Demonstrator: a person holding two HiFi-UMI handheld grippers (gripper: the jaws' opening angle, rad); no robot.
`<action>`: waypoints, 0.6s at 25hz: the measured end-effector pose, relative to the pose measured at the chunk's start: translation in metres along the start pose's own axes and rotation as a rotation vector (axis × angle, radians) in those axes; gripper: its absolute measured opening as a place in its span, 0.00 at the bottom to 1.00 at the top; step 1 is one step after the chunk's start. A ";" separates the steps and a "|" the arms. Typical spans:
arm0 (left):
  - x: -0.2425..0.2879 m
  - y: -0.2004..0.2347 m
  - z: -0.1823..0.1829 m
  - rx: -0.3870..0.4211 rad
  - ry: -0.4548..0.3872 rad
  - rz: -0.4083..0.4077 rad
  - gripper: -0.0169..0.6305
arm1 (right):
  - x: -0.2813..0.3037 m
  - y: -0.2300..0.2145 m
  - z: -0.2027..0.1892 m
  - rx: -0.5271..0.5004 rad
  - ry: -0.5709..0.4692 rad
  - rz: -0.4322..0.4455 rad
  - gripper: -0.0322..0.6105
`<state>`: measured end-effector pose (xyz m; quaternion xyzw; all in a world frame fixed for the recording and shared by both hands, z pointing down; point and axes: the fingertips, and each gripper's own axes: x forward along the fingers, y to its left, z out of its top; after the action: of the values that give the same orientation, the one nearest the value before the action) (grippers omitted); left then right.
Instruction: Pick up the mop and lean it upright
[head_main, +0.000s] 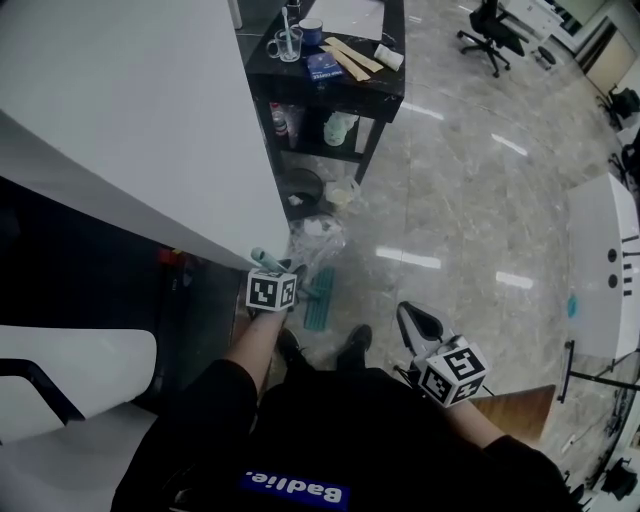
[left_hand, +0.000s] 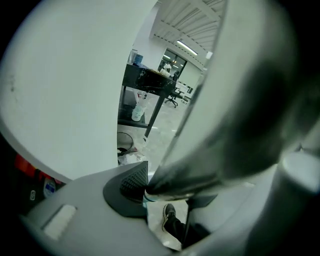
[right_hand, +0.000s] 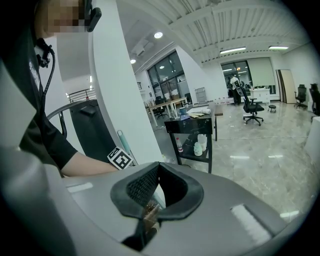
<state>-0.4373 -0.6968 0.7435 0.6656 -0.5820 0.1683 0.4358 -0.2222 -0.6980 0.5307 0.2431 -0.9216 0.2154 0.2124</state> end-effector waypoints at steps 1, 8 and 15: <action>0.001 0.002 -0.001 -0.008 0.008 0.004 0.30 | 0.000 0.000 0.000 -0.002 0.001 0.001 0.06; 0.006 0.009 -0.001 -0.103 0.010 -0.001 0.36 | 0.001 0.000 0.002 -0.009 0.004 0.005 0.06; 0.005 0.007 0.008 -0.270 -0.059 -0.054 0.51 | 0.002 -0.002 0.006 -0.012 -0.002 0.009 0.07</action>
<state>-0.4449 -0.7057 0.7448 0.6211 -0.5937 0.0571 0.5084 -0.2251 -0.7033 0.5270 0.2381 -0.9241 0.2106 0.2121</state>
